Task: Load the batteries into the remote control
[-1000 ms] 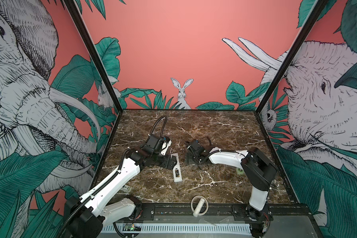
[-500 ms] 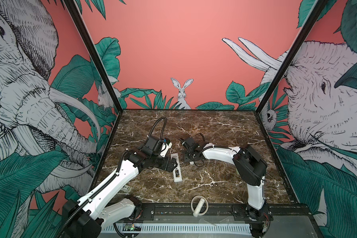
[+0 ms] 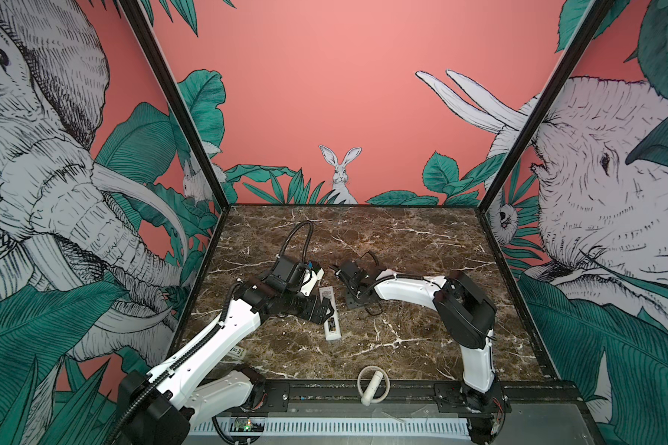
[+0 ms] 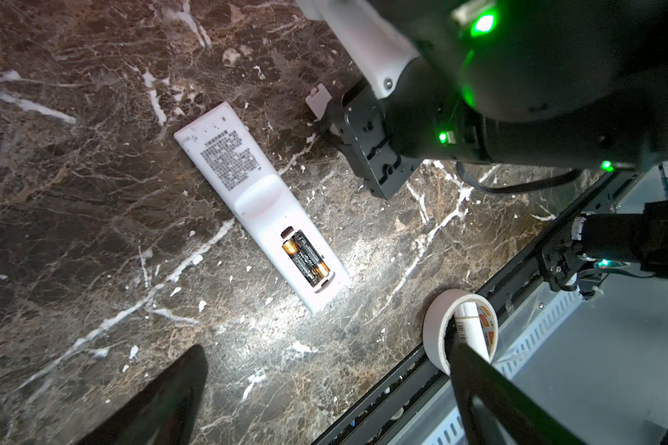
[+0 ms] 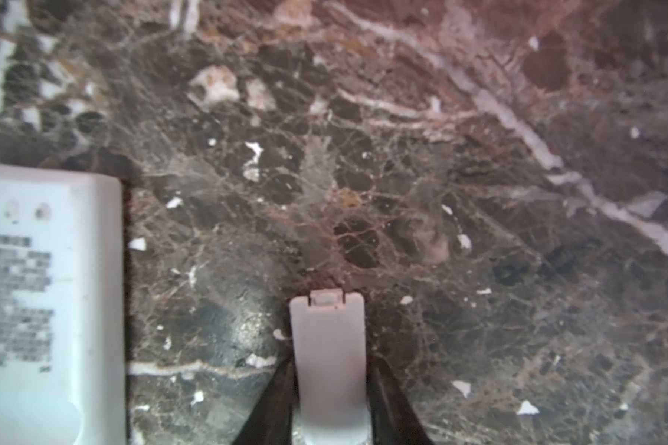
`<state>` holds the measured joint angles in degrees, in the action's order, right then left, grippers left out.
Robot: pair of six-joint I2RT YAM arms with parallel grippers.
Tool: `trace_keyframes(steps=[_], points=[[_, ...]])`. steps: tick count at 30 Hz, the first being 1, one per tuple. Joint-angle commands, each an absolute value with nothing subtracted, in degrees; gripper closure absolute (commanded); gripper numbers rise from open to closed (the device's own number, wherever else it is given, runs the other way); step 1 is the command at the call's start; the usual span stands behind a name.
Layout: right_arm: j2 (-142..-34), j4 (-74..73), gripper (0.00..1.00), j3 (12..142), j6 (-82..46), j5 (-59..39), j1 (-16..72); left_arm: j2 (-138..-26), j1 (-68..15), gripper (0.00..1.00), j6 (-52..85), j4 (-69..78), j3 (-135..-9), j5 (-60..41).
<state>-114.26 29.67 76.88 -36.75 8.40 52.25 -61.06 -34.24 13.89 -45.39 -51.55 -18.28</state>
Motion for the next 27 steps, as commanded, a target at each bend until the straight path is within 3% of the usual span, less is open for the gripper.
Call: trace_keyframes(steps=[1, 8, 16, 27], points=[[-113.67, 34.12, 0.71, 73.69, -35.66, 8.57, 53.00, -60.16, -34.00, 0.01, 13.67, -45.35, -50.56, -19.69], [-108.23, 30.07, 0.77, 68.65, -34.31, 8.34, 53.97, -59.98, -33.94, 0.01, 15.32, -46.10, -50.73, -14.60], [-100.62, 27.41, 0.79, 63.73, -33.90, 8.53, 55.10, -65.24, -34.01, 0.01, 24.96, -35.34, -42.70, -22.76], [-85.42, 32.31, 0.82, 58.68, -30.64, 14.17, 55.03, -72.99, -37.70, 0.01, 32.31, -22.28, -35.84, -24.30]])
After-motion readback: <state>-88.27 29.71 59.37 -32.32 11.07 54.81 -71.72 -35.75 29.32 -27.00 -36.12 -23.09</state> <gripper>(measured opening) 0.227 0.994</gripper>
